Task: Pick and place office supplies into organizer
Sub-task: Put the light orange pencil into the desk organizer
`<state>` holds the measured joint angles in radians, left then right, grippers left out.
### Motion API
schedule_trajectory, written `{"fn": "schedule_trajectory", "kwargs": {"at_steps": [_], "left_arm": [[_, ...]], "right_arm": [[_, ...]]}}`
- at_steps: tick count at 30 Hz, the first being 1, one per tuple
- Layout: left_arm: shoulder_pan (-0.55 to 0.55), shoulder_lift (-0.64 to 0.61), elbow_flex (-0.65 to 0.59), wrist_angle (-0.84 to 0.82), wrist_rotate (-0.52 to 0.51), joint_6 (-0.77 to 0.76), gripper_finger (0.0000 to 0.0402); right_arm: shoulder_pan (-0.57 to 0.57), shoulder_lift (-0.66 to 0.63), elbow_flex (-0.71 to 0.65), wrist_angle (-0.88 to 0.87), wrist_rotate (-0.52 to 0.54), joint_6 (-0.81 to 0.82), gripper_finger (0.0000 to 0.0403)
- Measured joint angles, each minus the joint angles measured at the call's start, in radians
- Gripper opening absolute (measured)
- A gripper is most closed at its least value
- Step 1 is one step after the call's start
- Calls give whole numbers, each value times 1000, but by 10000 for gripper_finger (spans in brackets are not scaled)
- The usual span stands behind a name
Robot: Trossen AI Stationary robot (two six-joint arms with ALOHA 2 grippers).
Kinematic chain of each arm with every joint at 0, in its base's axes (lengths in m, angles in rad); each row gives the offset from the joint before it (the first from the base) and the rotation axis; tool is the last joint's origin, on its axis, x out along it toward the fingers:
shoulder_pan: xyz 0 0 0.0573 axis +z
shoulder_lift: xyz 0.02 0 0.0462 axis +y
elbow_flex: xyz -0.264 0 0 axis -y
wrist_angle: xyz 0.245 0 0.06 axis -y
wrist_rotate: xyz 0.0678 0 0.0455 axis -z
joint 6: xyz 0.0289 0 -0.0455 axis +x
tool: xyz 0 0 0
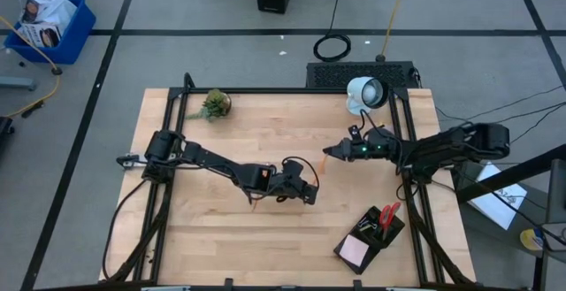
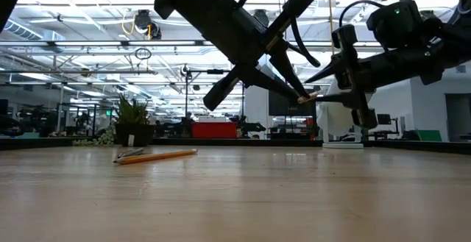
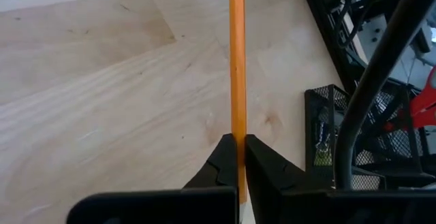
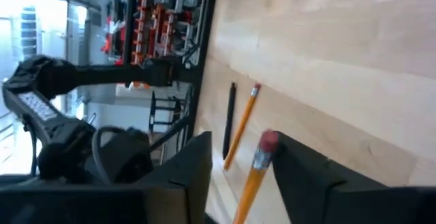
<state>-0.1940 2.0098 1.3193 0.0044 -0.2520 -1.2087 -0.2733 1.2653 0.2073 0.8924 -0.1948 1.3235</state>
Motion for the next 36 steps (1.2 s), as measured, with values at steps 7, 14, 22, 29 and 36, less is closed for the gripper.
{"fn": "schedule_trajectory", "kwargs": {"at_steps": [7,14,22,29,36], "left_arm": [[12,0,0,6,9,1,18],[23,0,0,59,32,32,5],[30,-2,2,87,96,56,56],[5,-52,1,77,96,59,91],[-38,-217,-1,76,-24,162,98]], "right_arm": [[0,13,0,16,-18,-2,77],[0,12,0,38,-18,-33,14],[-6,-33,0,147,-19,-95,15],[-6,-211,0,151,-42,-167,14],[-7,-472,0,48,-99,-214,14]]}}
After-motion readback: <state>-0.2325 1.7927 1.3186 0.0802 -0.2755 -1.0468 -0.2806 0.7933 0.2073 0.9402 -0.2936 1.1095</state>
